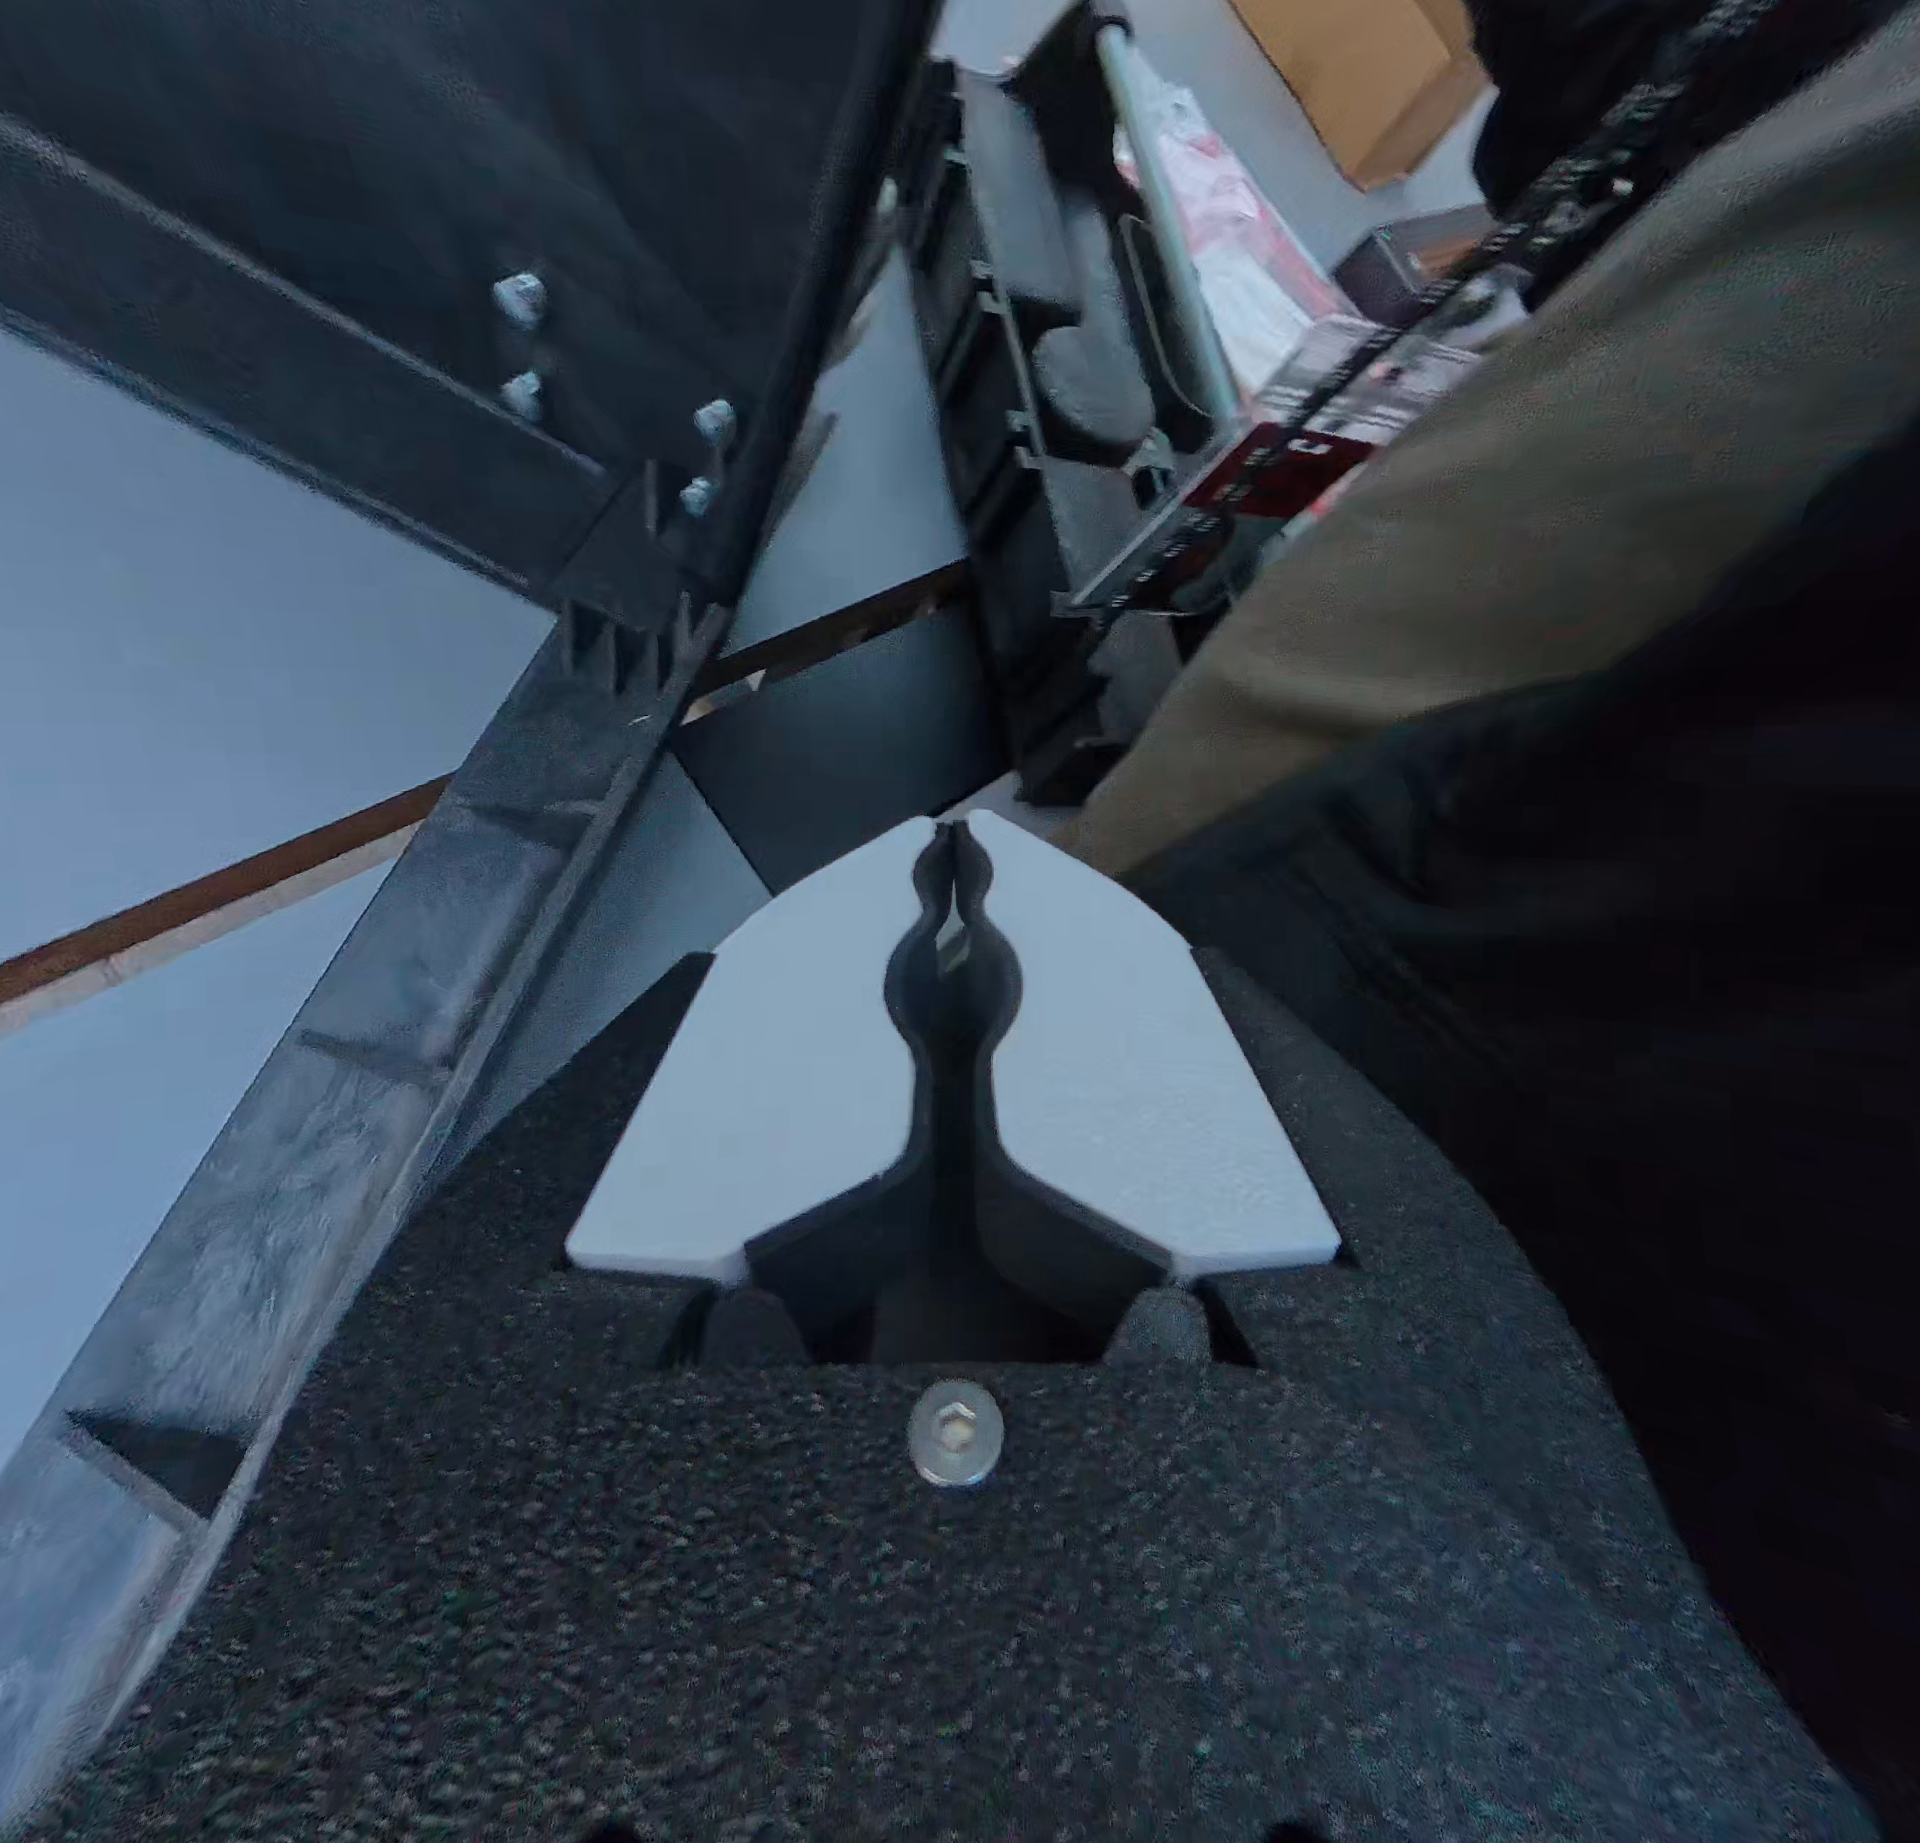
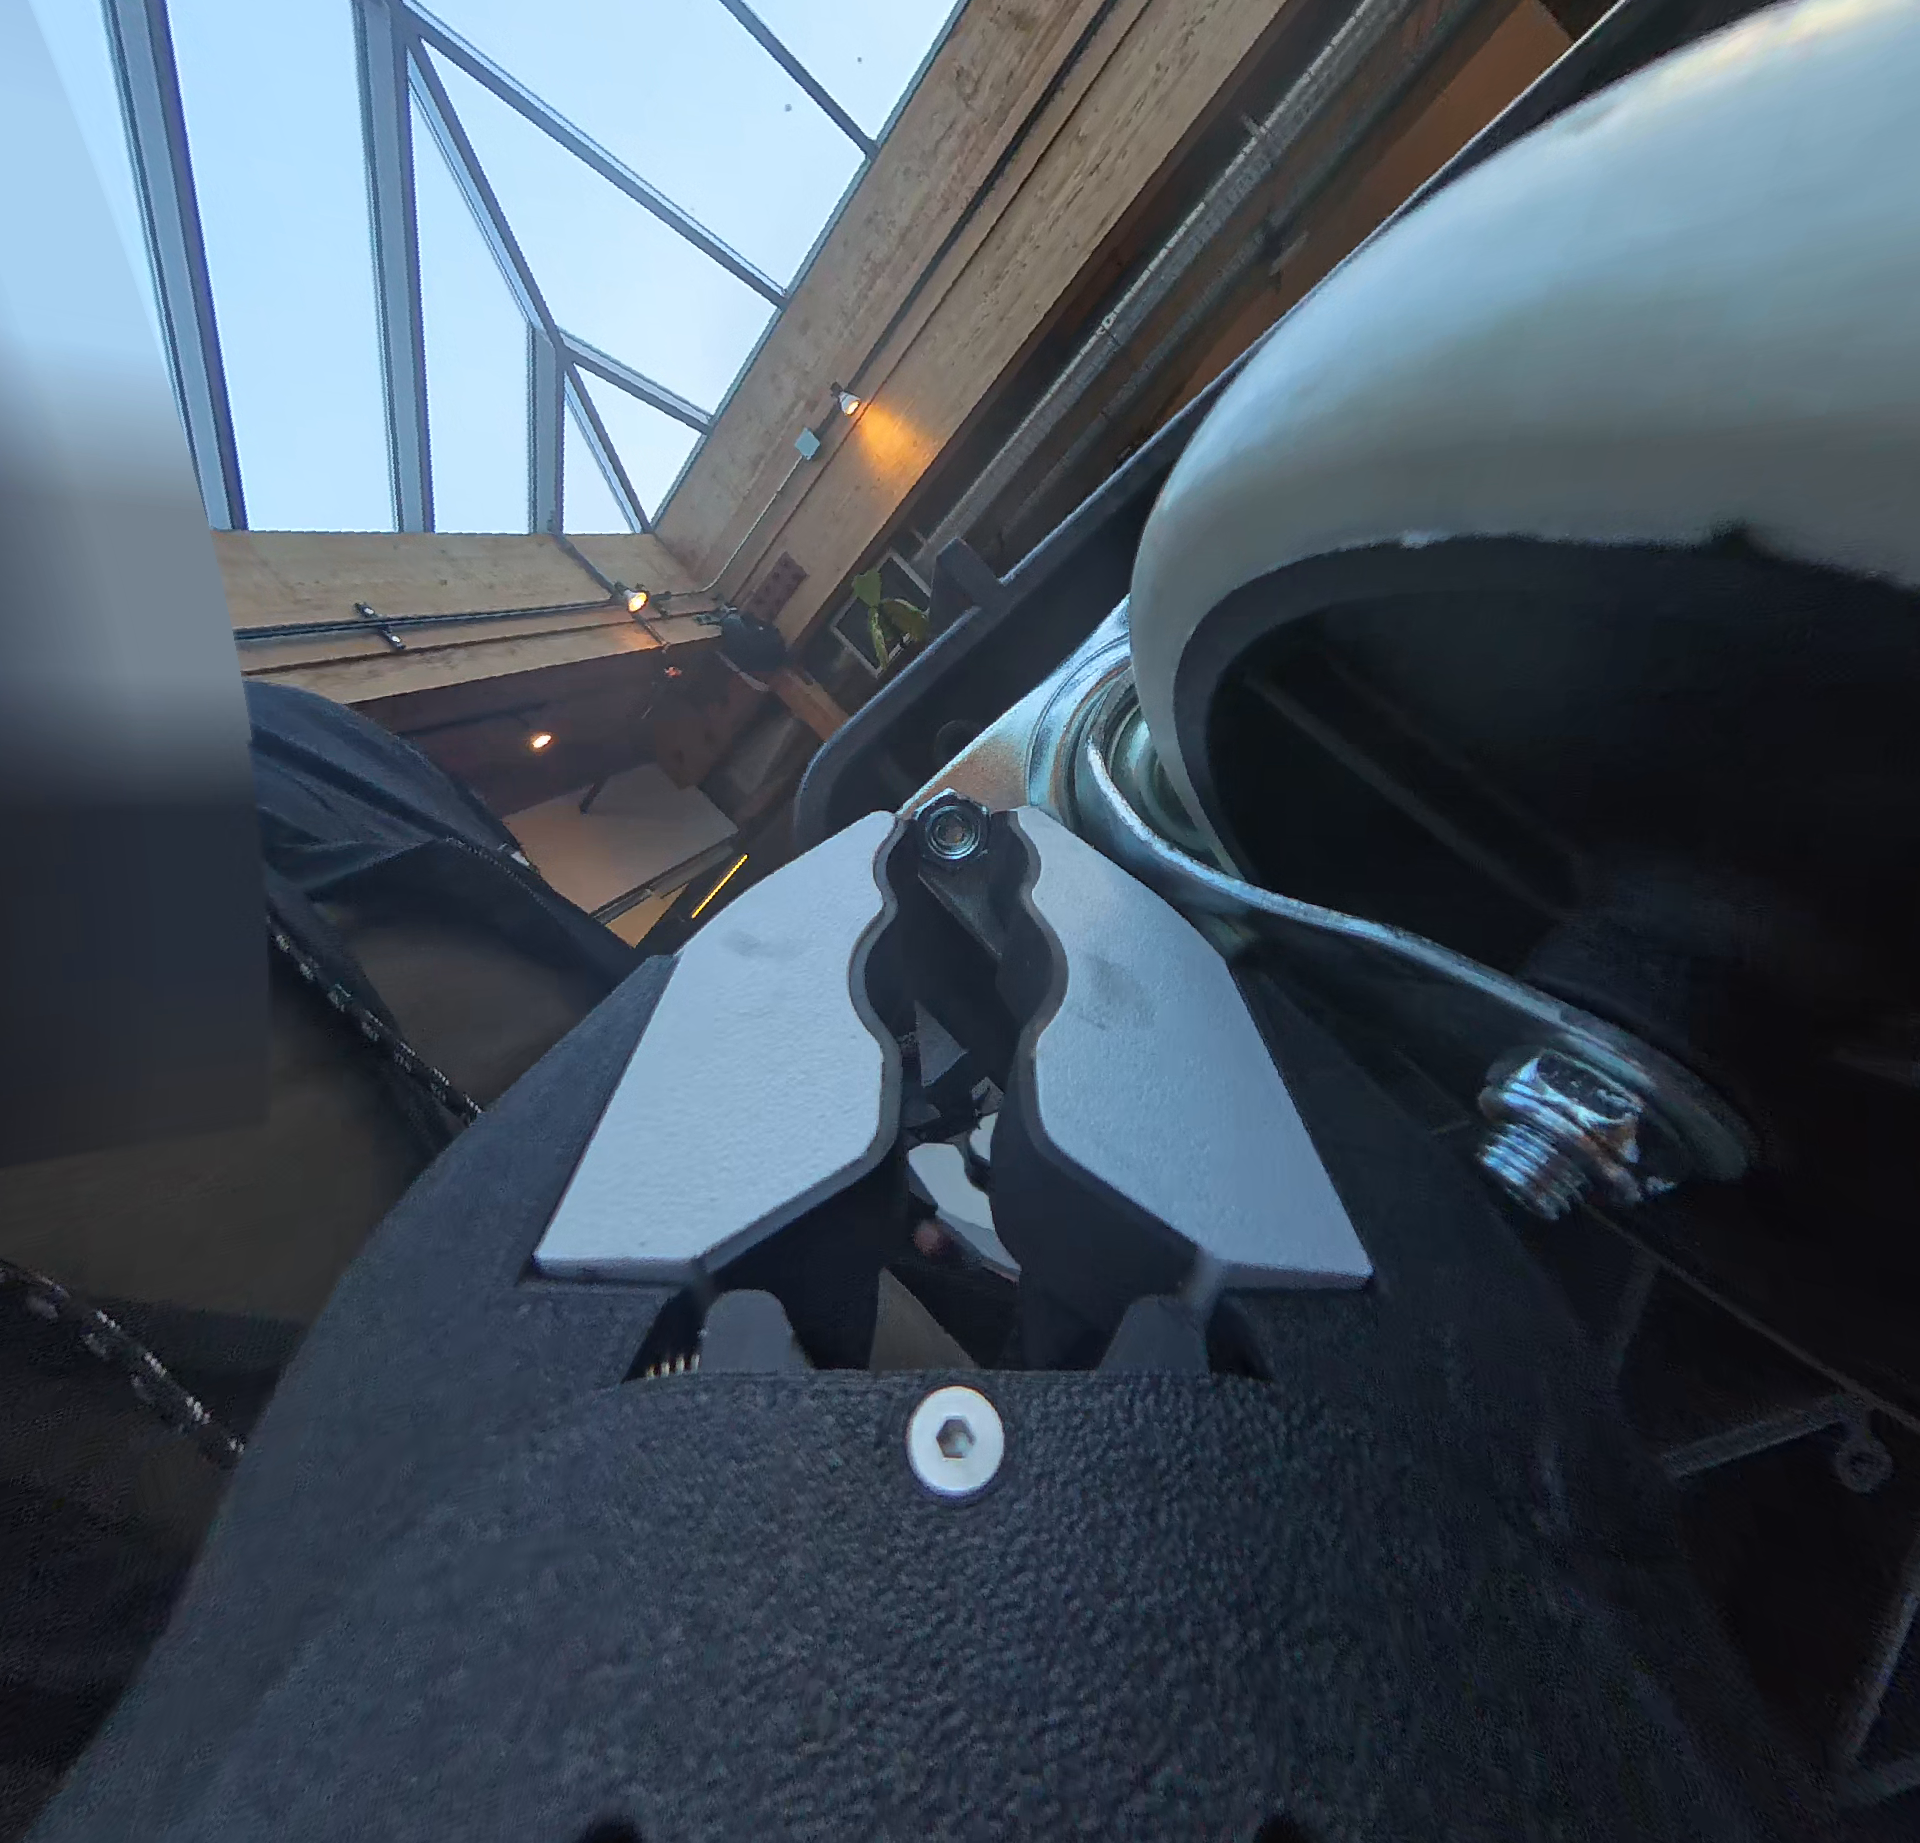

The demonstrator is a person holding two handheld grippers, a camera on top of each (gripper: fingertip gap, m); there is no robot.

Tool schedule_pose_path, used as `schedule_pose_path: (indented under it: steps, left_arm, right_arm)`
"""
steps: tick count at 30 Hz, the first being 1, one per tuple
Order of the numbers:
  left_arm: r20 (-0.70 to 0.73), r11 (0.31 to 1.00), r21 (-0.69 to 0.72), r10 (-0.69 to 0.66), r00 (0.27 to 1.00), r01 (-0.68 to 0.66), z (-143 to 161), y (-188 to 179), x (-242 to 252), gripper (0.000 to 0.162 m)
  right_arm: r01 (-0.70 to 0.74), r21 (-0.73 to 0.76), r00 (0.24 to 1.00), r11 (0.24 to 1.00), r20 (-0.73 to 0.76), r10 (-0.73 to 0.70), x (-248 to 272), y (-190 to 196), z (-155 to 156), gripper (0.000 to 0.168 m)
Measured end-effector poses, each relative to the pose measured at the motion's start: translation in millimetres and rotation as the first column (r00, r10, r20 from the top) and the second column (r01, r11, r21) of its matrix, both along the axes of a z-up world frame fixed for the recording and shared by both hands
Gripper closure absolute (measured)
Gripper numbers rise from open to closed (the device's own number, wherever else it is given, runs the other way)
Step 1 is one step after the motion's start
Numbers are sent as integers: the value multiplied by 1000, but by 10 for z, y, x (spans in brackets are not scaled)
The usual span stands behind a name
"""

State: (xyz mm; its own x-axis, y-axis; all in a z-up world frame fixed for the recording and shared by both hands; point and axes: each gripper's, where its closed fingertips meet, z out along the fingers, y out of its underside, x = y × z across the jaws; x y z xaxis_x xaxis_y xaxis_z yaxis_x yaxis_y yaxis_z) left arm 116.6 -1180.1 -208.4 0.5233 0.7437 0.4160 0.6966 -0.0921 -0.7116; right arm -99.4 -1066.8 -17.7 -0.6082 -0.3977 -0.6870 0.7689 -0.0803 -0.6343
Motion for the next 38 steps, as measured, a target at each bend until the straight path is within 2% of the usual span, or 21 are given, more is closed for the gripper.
schedule_pose_path:
  steps: [2,4,6,12,18,20,22,25,28,32,34,35,38]
  left_arm:
    - [-58,994,-17,-109,992,108,265,154,55,162]
    - [-103,981,13,-189,976,192,655,330,8,162]
    - [-129,974,0,-224,966,226,986,427,-138,162]
    - [-198,945,88,-293,935,314,1907,748,-517,162]
    - [-312,892,-113,-451,836,438,2696,995,-1074,162]
    - [-314,840,-227,-543,779,493,2876,1035,-1372,162]
    - [-282,755,-359,-648,707,549,2951,1085,-1708,162]
    - [-134,581,-478,-789,599,659,2803,1187,-2236,161]
    - [51,427,-360,-879,474,830,2581,1431,-2512,162]
    - [337,68,-296,-926,171,953,2041,1447,-2530,162]
    - [445,-66,-208,-895,34,976,1862,1366,-2441,162]
    - [475,-113,-136,-879,-35,984,1852,1342,-2378,162]
    - [520,-200,-54,-842,-143,978,1848,1312,-2351,162]
  right_arm:
    - [3,17,1000,1000,23,-3,-1,1,-1,151]
    - [7,32,998,999,56,-9,-2,0,-2,151]
    - [12,49,995,999,100,-16,-3,-2,-3,151]
    - [-5,99,967,995,253,-21,-9,-6,-5,151]
    - [-2,150,958,989,283,-41,-10,-5,-8,149]
    - [-4,152,957,988,289,-41,-9,-4,-9,151]
    - [-4,155,957,988,287,-41,-11,-4,-9,151]
    - [-4,156,958,988,284,-41,-9,-5,-7,151]
    - [2,155,959,988,281,-47,-11,-6,-7,151]
    - [16,147,958,989,280,-57,-13,-5,-6,151]
    - [19,142,958,990,282,-59,-14,-6,-6,151]
    - [20,140,957,990,282,-60,-14,-5,-6,151]
    - [24,141,959,990,278,-63,-13,-5,-4,151]
